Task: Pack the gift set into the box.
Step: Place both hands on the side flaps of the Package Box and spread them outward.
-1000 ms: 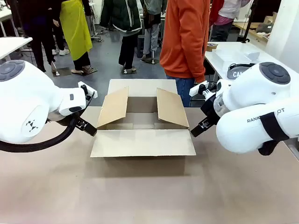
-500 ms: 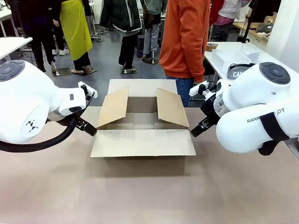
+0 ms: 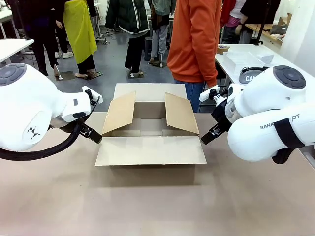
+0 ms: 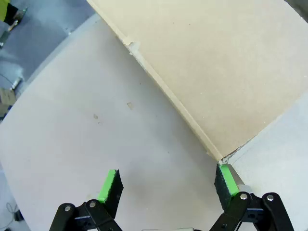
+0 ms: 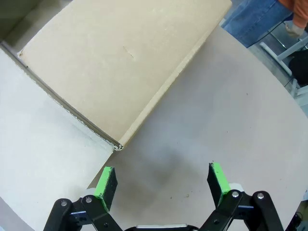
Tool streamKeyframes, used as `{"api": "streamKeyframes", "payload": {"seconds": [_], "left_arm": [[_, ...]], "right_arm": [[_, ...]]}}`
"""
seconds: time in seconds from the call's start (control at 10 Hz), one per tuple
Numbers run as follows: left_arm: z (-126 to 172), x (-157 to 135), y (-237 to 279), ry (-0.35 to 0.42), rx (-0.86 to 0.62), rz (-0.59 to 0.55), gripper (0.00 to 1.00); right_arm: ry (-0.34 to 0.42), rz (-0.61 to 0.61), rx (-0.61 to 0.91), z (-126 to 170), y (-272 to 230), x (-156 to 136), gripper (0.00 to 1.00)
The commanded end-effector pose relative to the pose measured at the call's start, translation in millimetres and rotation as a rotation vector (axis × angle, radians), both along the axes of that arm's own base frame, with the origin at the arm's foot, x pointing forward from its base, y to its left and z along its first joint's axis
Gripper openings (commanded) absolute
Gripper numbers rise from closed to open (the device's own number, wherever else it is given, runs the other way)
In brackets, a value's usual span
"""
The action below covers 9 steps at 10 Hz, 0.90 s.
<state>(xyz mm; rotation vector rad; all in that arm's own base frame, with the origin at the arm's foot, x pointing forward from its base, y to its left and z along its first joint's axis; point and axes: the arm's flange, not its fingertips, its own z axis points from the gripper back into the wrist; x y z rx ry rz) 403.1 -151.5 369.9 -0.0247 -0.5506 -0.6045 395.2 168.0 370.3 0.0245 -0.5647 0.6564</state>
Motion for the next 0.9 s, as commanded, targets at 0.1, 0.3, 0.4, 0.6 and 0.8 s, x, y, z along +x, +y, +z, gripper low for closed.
{"api": "streamKeyframes", "payload": {"seconds": [0.1,0.3,0.4,0.6,0.8], "left_arm": [[0.1,0.0,0.0,0.000,0.000,0.000,1.00],[0.0,0.0,0.0,0.000,0.000,0.000,1.00],[23.1,-21.7,7.8,0.008,0.043,-0.010,1.00],[72.7,-63.8,42.5,-0.050,0.053,0.097,1.00],[117.8,-116.4,96.9,-0.132,-0.162,0.189,1.00]], "right_arm": [[0.000,0.000,0.001,0.2,0.0,0.0,1.00],[0.000,0.000,0.000,0.0,0.0,0.0,1.00],[-0.027,0.009,0.010,17.4,-18.4,-12.3,1.00],[0.080,0.059,0.119,53.5,-66.2,-45.6,1.00],[0.055,-0.122,0.309,83.2,-122.8,-77.3,1.00]]}}
